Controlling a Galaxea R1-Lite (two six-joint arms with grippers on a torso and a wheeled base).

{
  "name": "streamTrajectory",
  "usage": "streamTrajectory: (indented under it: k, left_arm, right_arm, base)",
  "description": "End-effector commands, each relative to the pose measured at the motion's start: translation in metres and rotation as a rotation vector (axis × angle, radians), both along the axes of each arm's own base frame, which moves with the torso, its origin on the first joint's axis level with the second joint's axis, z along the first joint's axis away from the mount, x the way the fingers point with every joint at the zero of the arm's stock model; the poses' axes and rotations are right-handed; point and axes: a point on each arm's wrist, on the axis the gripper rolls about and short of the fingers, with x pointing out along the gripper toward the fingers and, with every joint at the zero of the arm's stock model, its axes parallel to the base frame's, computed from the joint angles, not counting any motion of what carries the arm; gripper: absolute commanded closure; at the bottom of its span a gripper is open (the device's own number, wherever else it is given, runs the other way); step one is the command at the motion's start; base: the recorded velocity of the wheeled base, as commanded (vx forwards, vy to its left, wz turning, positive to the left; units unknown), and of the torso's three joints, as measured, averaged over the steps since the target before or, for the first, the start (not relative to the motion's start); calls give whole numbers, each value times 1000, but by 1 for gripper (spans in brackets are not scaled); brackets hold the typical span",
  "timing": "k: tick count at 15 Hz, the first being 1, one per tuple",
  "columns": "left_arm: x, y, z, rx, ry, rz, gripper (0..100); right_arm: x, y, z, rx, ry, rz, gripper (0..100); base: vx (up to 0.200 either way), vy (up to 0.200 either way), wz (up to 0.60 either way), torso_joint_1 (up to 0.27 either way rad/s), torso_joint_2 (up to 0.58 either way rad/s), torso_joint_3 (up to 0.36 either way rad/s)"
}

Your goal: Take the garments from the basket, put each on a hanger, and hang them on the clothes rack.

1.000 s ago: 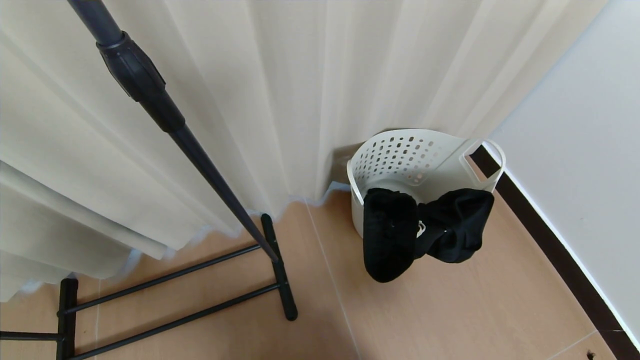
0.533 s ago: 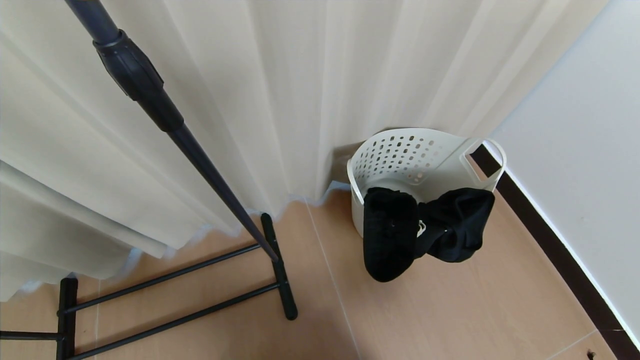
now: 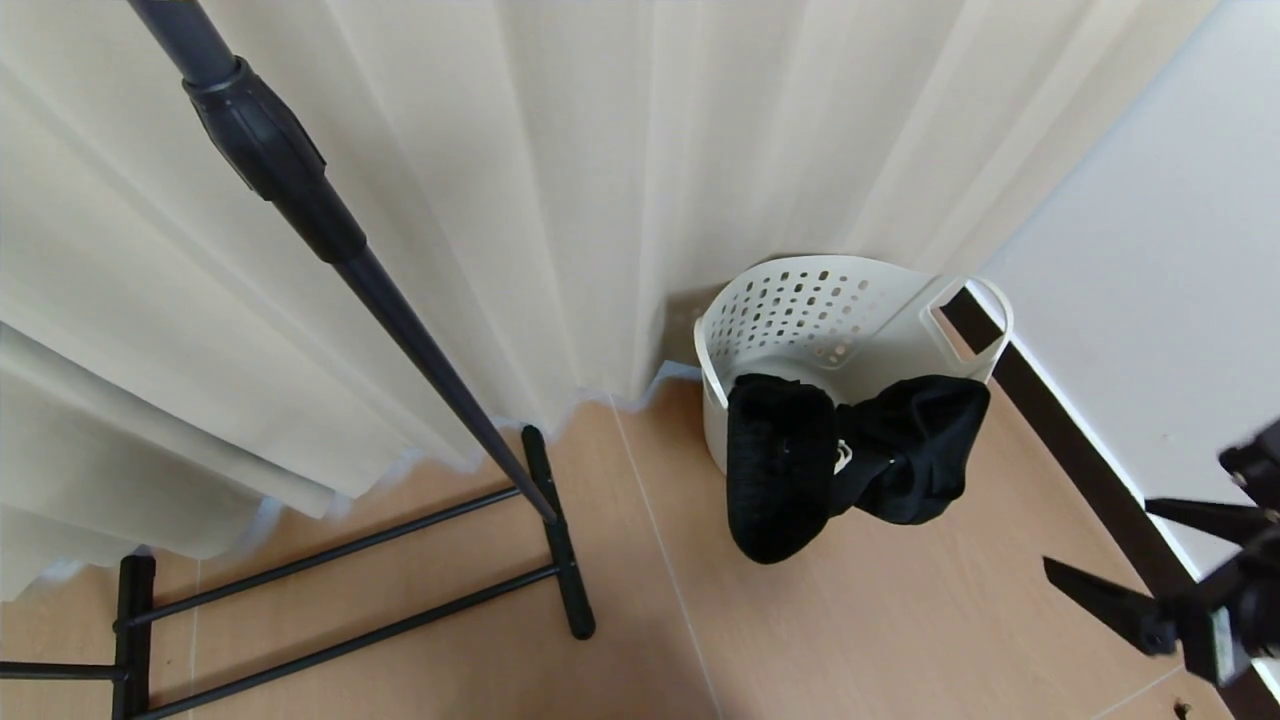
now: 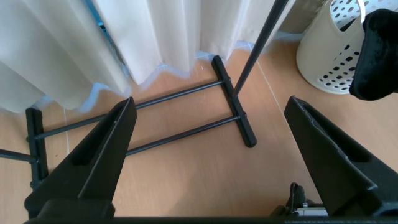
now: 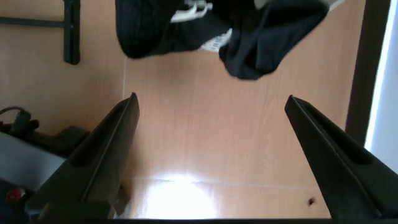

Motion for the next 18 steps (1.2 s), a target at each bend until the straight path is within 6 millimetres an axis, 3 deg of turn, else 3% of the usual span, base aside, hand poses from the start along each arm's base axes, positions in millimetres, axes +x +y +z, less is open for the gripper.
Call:
streamTrajectory:
  k: [1,3,6,10,18]
  left_arm:
    - [0,0,0,0,1,0,0]
    - [0,0,0,0,1,0,0]
    - [0,0,0,0,1,0,0]
    - [0,0,0,0,1,0,0]
    - [0,0,0,3,1,3,0]
  right_arm:
    - [91,29,12,-109,60,70,0]
    - [121,40,20,-137,76,80,0]
    - [194,68,12,-219,104,23,0]
    - [239,87,-16,-270,127,-22,0]
    - [271,96,-32,-275,117,-40,0]
  base:
    - [0,0,0,0,0,0]
    - [0,0,0,0,0,0]
    - [0,0,0,0,0,0]
    - [0,0,0,0,0,0]
    - [0,0,0,0,0,0]
